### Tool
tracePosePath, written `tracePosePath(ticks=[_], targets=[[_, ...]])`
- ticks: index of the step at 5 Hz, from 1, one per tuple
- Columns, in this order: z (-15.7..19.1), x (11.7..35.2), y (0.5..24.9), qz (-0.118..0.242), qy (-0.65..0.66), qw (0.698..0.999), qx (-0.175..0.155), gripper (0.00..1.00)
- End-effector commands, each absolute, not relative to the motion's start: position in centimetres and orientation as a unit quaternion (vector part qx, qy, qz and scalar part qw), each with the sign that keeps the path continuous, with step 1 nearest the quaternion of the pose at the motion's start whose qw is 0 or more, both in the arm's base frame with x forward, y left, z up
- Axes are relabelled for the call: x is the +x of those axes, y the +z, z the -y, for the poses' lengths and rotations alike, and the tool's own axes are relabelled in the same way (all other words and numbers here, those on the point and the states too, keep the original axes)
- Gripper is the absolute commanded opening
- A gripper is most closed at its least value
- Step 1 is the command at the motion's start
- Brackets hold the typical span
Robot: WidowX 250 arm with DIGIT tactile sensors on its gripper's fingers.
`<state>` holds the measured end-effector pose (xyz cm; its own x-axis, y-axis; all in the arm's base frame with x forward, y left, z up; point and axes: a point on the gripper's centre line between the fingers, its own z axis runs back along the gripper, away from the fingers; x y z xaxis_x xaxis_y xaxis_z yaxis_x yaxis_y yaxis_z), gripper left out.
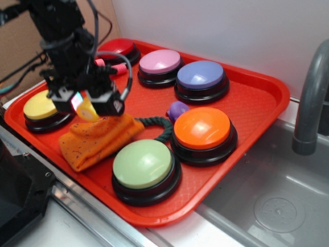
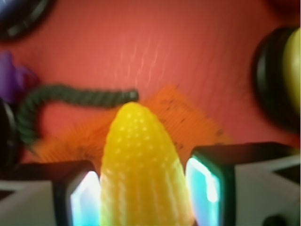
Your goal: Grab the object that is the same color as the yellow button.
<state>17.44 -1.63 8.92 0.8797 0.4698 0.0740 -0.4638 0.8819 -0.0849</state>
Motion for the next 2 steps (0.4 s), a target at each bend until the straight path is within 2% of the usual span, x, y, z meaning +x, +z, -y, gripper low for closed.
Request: tracePosePath(ticks=[1, 2], targets=[[-1.6, 22.0, 16.8, 0.080, 0.209, 0.974, 0.029, 0.00], [-3.2, 24.3, 18.9, 0.087, 0.204, 0.974, 0.054, 0.00]])
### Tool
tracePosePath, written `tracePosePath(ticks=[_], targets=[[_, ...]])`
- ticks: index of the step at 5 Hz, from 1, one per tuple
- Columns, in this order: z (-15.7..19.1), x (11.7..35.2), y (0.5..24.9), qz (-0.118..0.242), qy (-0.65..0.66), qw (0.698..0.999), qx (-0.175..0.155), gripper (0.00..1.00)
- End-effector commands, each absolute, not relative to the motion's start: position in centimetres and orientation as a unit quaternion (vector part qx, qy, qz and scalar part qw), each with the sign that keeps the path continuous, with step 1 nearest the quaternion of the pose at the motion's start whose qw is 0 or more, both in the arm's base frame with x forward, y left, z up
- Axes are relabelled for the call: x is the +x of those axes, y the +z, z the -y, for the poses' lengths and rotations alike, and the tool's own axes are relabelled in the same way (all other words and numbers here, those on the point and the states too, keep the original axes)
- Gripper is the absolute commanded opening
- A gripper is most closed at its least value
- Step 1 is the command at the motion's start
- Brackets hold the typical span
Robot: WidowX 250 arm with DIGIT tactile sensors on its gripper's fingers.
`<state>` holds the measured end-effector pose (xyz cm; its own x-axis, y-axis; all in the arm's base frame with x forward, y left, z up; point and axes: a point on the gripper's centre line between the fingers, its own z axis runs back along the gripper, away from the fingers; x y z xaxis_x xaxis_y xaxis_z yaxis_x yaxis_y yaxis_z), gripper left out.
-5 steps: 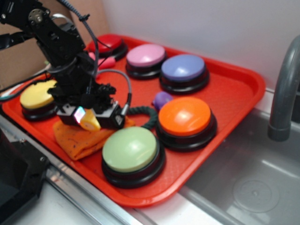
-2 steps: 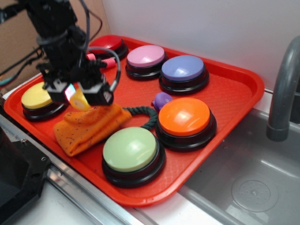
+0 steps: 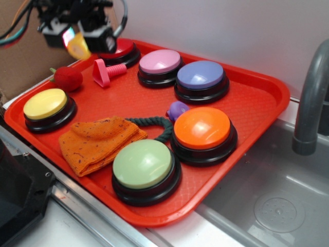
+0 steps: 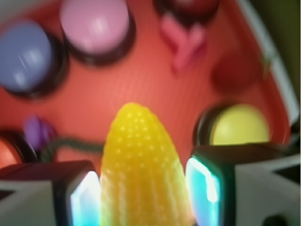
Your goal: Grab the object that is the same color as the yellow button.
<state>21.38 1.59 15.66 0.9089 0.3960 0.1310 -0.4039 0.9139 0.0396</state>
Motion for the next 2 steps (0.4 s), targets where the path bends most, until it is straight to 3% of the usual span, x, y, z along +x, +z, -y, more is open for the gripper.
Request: tracePosePath(ticks=[1, 2], targets=[[-3.85, 24.97, 19.64, 0.094, 0.207, 0.972, 0.056, 0.00], [-4.82, 25.20, 19.46, 0.082, 0.227, 0.969, 0.050, 0.00]])
